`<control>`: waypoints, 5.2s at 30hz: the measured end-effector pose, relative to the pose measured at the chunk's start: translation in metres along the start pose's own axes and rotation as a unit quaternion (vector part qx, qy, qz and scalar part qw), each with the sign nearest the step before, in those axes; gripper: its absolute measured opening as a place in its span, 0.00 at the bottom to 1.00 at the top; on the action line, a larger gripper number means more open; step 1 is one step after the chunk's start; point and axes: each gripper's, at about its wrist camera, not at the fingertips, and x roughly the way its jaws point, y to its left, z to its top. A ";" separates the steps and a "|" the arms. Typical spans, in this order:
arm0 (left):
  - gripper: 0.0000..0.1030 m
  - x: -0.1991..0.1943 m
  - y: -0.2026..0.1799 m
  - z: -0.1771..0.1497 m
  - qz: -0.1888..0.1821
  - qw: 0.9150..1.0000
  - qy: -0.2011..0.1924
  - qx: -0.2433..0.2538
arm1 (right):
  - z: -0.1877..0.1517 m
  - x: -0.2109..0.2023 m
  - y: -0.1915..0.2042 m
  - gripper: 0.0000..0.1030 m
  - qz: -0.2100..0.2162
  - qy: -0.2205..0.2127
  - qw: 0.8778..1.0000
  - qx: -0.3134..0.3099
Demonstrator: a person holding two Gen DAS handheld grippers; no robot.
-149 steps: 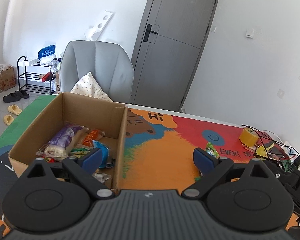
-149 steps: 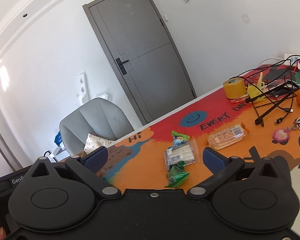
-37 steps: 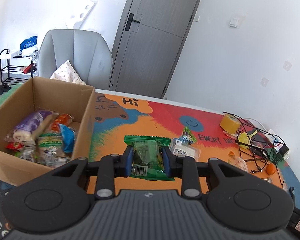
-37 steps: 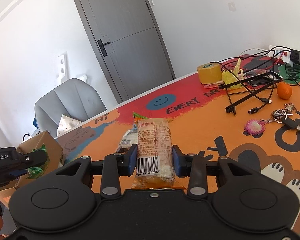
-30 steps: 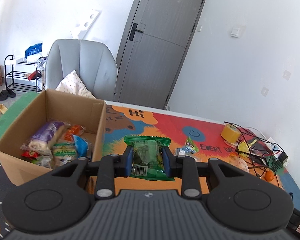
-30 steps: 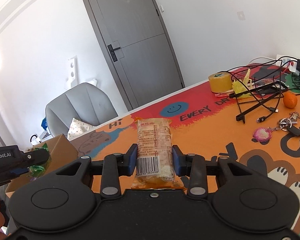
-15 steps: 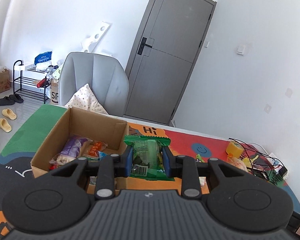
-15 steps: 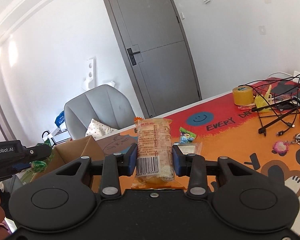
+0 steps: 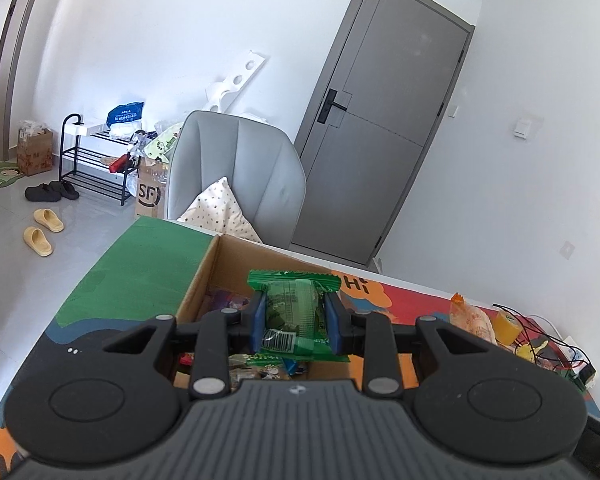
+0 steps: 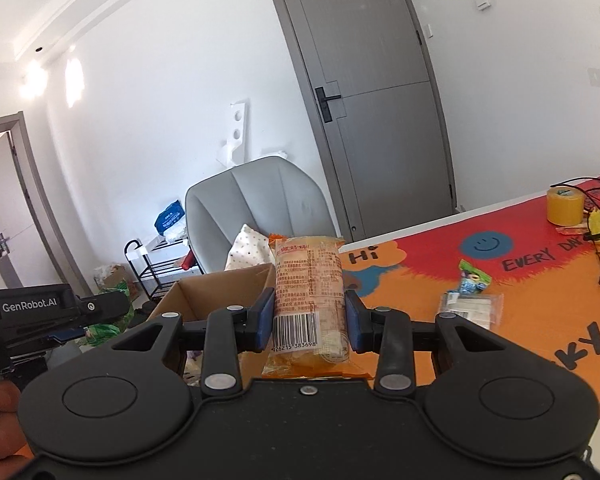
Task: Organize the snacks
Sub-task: 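Carry the green snack and bread packet over the cardboard box, then open both grippers over the box to drop the snacks, then move both grippers back toward the remaining snacks on the mat, then grasp the clear cake packet with the left gripper while the right grasps the blue-green candy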
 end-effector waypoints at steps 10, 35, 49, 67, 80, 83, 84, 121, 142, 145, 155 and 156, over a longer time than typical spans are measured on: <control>0.29 0.031 0.027 0.006 0.004 1.000 0.019 -0.023 | 0.005 0.034 0.033 0.35 0.026 0.019 0.999 -0.019; 0.74 0.024 0.106 0.029 0.074 0.994 -0.010 -0.082 | 0.009 0.098 0.074 0.58 0.036 0.045 0.998 0.004; 0.89 0.016 0.069 0.017 0.059 0.996 -0.003 -0.060 | 0.003 0.052 0.038 0.79 0.000 0.042 0.999 0.016; 0.94 0.022 -0.007 -0.012 0.020 0.999 0.029 0.011 | 0.000 0.002 -0.033 0.87 -0.044 0.015 0.997 0.055; 0.94 0.032 -0.082 -0.027 -0.006 0.998 0.036 0.049 | -0.001 -0.023 -0.101 0.88 -0.084 -0.004 0.992 0.091; 0.94 0.039 -0.097 -0.032 -0.011 0.997 0.042 0.061 | -0.002 -0.028 -0.113 0.88 -0.090 -0.008 0.991 0.094; 0.94 0.041 -0.103 -0.034 -0.013 0.997 0.044 0.065 | -0.002 -0.029 -0.117 0.88 -0.092 -0.009 0.991 0.096; 0.94 0.155 -0.198 -0.075 -0.006 0.989 0.120 0.091 | 0.007 0.023 -0.224 0.76 -0.097 0.019 0.983 0.154; 0.94 0.221 -0.235 -0.135 0.036 0.972 0.181 0.145 | -0.016 0.040 -0.266 0.77 -0.116 0.058 0.971 0.199; 0.94 0.224 -0.234 -0.137 0.033 0.973 0.173 0.146 | -0.016 0.044 -0.266 0.77 -0.118 0.064 0.972 0.193; 0.61 0.220 -0.213 -0.128 0.003 0.980 0.163 0.117 | -0.006 0.072 -0.249 0.77 -0.115 0.083 0.976 0.165; 0.56 0.219 -0.210 -0.125 -0.001 0.980 0.162 0.113 | -0.005 0.075 -0.245 0.77 -0.114 0.084 0.977 0.161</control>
